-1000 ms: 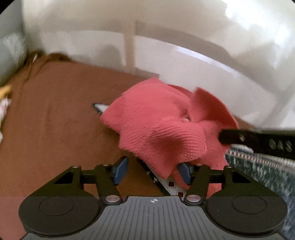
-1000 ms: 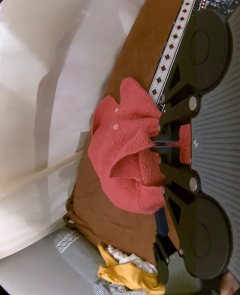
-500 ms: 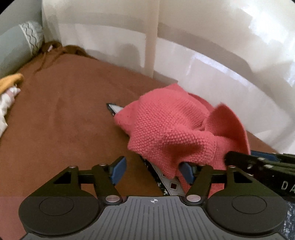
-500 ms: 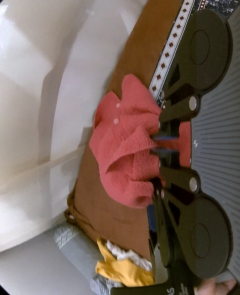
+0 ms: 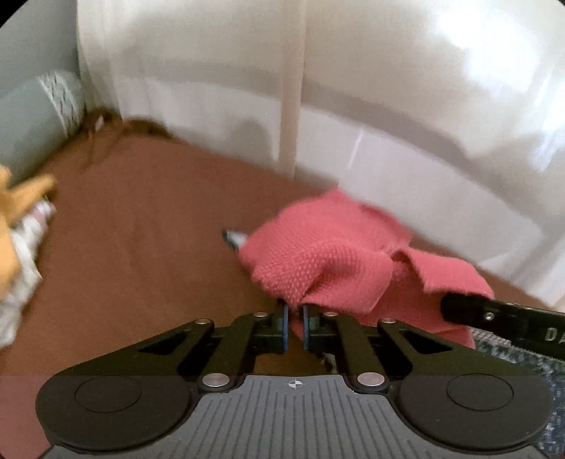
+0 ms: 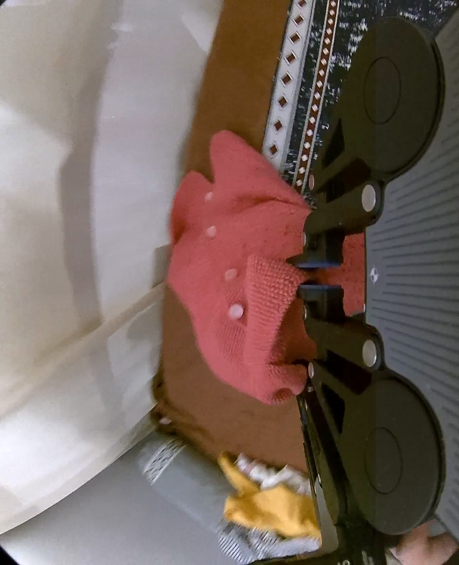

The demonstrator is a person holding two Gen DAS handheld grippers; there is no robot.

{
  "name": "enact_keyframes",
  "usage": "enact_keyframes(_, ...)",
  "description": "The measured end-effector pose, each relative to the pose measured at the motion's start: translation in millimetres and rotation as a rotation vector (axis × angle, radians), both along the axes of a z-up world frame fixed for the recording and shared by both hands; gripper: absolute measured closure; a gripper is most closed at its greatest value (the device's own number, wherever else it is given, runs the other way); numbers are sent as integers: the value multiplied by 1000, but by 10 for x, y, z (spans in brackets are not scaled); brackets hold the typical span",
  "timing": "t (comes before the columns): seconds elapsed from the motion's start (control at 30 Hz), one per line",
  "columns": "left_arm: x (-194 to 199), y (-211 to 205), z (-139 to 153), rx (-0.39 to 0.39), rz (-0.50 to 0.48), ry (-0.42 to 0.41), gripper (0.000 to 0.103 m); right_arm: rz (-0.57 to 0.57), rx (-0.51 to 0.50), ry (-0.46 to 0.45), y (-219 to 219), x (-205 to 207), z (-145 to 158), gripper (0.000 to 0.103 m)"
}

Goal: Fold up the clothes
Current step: 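Lift the red sweater up with both grippers, letting it hang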

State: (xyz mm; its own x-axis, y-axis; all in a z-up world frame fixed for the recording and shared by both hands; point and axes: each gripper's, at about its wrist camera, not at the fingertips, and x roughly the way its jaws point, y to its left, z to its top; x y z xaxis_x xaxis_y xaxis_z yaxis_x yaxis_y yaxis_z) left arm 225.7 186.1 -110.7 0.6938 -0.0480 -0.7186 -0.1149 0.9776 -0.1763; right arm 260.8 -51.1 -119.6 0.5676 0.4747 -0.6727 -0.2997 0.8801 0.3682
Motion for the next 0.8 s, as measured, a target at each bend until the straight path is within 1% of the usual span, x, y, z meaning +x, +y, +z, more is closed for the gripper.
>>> enact_keyframes(0.13,-231,-104,515,18,-35,-98,100,-4,72,-63,-177,-200,422,94)
enact_keyframes(0.23,-412,-257,889,6,-64,-155,100,-14,105,-127,-388,-397,795,95)
enact_keyframes(0.27,-495,-330,1033,1,-77,-180,100,-20,122,-149,-483,-476,926,99)
enact_keyframes(0.33,-673,-479,1305,-4,-101,-231,102,-33,155,-193,-674,-635,1188,101)
enact_keyframes(0.43,-968,-755,1663,38,-122,-320,103,-50,163,-240,-970,-895,1504,101)
enact_keyframes(0.5,-1162,-941,1875,54,-137,-367,103,-61,156,-280,-1162,-1087,1667,101)
enact_keyframes(0.53,-1243,-1033,1951,52,-151,-375,103,-68,162,-293,-1269,-1188,1740,101)
enact_keyframes(0.67,-1529,-1426,2028,76,-188,-362,103,-92,167,-320,-1657,-1582,1879,101)
enact_keyframes(0.77,-1781,-1668,1887,56,-239,-300,103,-108,183,-327,-1927,-1858,1916,101)
enact_keyframes(0.8,-1887,-1752,1806,64,-261,-284,103,-113,179,-333,-2001,-1937,1920,101)
